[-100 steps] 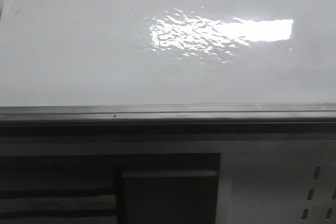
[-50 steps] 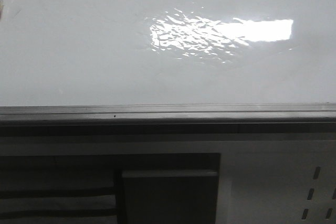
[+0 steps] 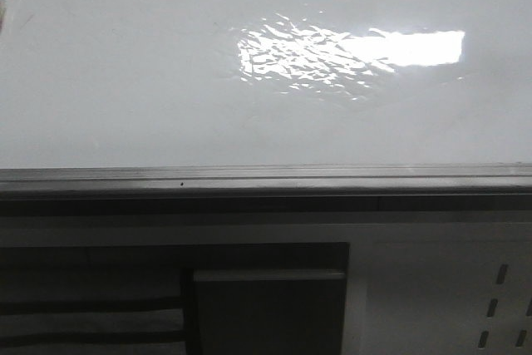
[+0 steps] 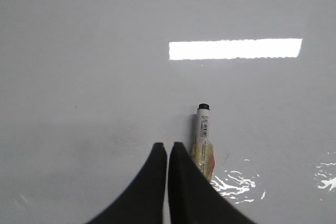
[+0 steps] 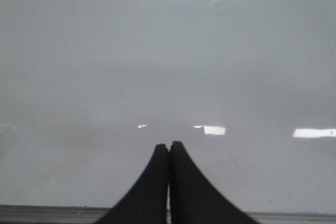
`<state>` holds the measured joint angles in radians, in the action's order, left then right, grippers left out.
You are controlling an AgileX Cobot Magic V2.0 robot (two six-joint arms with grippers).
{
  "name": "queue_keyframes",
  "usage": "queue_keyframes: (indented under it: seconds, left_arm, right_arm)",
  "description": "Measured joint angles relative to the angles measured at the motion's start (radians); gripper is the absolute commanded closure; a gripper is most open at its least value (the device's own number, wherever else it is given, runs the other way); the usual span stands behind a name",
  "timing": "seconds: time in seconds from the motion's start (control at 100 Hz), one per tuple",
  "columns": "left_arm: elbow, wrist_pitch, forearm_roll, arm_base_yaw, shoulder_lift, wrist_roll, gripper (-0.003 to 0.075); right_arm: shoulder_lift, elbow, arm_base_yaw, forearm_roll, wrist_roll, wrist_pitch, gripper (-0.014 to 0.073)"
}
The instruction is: Write number 4 on whiteboard
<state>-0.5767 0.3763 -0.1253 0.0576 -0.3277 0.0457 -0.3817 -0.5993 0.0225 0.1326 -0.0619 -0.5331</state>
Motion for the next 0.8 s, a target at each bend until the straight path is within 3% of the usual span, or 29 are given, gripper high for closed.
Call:
queue_keyframes:
  seconds: [0.06,0.19,0.25,0.32,0.8]
  left_arm:
    - [0.0,0.0,0.002,0.0,-0.002,0.0,0.0617]
    - [0.0,0.0,0.022,0.0,-0.002,0.0,0.0278]
    - [0.0,0.0,0.027,0.0,-0.002,0.0,0.0187]
    - [0.0,0.001,0.029,0.0,-0.002,0.0,0.0165]
    - [0.0,-0.001,-0.012,0.0,-0.002,0.0,0.0177]
  right_arm:
    - [0.0,0.0,0.0,0.0,0.0,0.005,0.0557]
    - [0.0,0.0,0.0,0.0,0.0,0.014,0.0281]
    - [0.0,0.0,0.0,0.0,0.0,0.018,0.0188]
    - [0.0,0.0,0.0,0.0,0.0,0.021,0.015]
    - [0.0,0.0,0.0,0.0,0.0,0.022,0.0158]
